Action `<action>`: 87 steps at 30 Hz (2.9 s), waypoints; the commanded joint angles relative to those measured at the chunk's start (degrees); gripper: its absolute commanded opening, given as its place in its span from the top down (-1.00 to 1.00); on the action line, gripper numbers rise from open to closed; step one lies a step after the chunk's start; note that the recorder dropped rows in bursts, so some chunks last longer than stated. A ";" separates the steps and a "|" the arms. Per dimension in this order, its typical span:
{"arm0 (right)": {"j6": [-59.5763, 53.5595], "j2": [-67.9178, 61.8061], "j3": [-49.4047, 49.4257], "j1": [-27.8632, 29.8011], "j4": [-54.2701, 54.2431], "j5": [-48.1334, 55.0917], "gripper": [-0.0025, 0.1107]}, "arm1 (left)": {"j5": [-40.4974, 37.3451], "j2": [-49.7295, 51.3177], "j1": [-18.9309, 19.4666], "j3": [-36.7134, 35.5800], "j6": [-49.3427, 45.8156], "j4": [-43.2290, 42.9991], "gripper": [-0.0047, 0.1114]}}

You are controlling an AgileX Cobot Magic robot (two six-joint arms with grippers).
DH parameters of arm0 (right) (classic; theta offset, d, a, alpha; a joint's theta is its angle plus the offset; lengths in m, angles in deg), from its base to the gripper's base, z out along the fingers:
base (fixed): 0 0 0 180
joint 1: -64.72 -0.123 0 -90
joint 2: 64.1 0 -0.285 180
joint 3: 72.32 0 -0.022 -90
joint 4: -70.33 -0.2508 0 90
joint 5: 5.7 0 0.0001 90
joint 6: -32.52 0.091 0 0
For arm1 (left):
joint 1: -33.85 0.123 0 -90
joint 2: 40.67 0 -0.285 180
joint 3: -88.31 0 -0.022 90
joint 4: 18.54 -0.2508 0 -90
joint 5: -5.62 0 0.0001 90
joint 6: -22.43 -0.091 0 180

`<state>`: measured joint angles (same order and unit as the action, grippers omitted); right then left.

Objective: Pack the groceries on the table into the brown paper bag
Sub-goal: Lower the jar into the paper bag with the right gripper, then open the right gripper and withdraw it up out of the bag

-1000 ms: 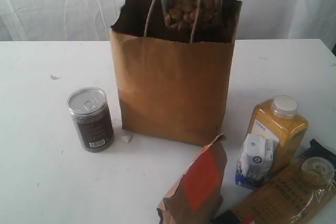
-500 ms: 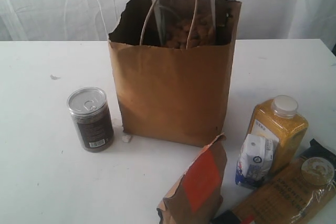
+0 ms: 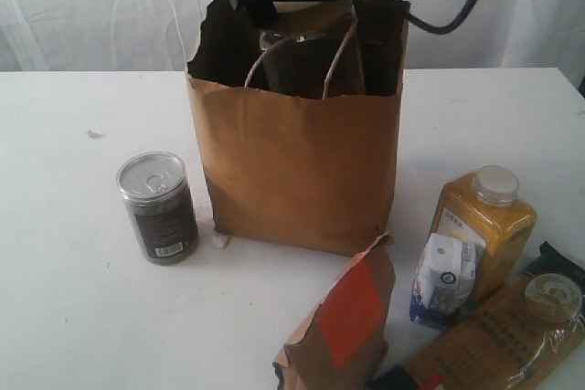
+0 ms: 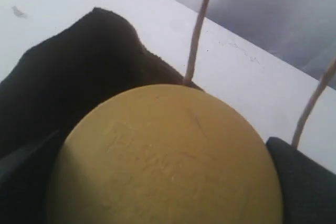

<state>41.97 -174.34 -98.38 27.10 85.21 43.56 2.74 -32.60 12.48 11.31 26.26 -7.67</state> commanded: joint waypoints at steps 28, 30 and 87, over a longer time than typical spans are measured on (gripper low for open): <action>6.15 -3.37 2.41 2.98 -8.14 7.66 -0.45 | -0.18 -0.28 0.20 -0.22 -0.19 0.57 0.92; 6.03 -2.88 2.41 2.85 -8.14 7.50 -0.45 | -0.18 -0.28 0.20 -0.22 -0.19 0.57 0.92; 4.67 21.63 2.68 2.20 -5.62 10.74 0.51 | -0.18 -0.28 0.20 -0.22 -0.19 0.57 0.92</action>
<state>47.32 -155.06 -95.75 29.35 78.37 53.46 2.54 -32.60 12.48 11.31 26.16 -7.67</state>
